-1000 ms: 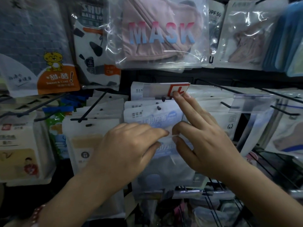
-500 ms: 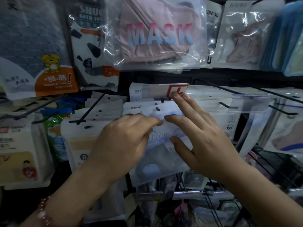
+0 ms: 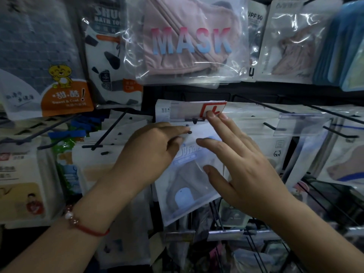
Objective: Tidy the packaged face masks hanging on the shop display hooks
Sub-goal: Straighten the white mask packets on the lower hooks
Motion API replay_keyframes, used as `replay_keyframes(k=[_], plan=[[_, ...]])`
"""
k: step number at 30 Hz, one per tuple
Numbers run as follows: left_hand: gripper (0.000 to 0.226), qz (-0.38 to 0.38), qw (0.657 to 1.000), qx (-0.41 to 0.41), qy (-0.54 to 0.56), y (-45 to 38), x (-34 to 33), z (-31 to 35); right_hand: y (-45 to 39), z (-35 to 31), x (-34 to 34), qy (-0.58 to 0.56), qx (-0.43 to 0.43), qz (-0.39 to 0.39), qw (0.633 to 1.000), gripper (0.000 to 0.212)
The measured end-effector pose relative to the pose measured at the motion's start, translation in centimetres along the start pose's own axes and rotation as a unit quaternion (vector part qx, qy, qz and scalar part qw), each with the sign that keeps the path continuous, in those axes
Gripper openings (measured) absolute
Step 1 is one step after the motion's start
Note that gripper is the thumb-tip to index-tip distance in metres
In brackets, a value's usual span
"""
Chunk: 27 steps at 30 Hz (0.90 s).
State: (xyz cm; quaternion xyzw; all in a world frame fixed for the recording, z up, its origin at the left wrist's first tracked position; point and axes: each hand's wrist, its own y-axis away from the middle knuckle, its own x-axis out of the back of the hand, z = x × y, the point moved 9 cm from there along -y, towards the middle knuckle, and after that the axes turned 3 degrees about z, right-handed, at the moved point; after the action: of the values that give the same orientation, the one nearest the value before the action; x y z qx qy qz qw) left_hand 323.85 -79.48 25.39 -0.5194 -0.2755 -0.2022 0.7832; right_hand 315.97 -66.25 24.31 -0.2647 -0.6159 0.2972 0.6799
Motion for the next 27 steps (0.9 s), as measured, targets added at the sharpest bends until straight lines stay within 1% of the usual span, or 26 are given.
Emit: replay_keyframes(k=[3,5,12,15,18,22,27], plan=[[0.031,0.025,0.993,-0.055,-0.103,0.3,-0.5,0.6,0.1,0.1,-0.1,-0.004,-0.002,-0.001,1.0,0.039],[0.033,0.046,0.983,-0.074,-0.161,0.7,-0.9,0.7,0.1,0.1,-0.1,-0.001,0.001,-0.003,1.0,0.039],[0.043,0.089,0.978,-0.04,-0.187,3.5,-1.3,0.7,1.4,0.6,-0.9,-0.015,-0.012,-0.024,1.0,0.04],[0.037,0.105,0.972,-0.061,-0.203,5.7,-1.8,2.4,2.8,1.2,-1.2,-0.031,-0.035,-0.039,0.998,0.042],[0.036,0.076,0.981,-0.072,-0.166,7.5,-3.5,3.9,4.8,2.6,-1.9,-0.045,-0.07,-0.067,0.994,0.046],[0.048,-0.011,0.992,-0.026,-0.125,7.9,-7.1,4.6,7.9,5.2,-2.4,-0.042,-0.123,-0.091,0.987,0.053],[0.06,-0.105,0.985,-0.004,-0.139,7.3,-11.6,6.5,12.3,9.2,-1.8,-0.054,-0.216,-0.116,0.968,0.06]])
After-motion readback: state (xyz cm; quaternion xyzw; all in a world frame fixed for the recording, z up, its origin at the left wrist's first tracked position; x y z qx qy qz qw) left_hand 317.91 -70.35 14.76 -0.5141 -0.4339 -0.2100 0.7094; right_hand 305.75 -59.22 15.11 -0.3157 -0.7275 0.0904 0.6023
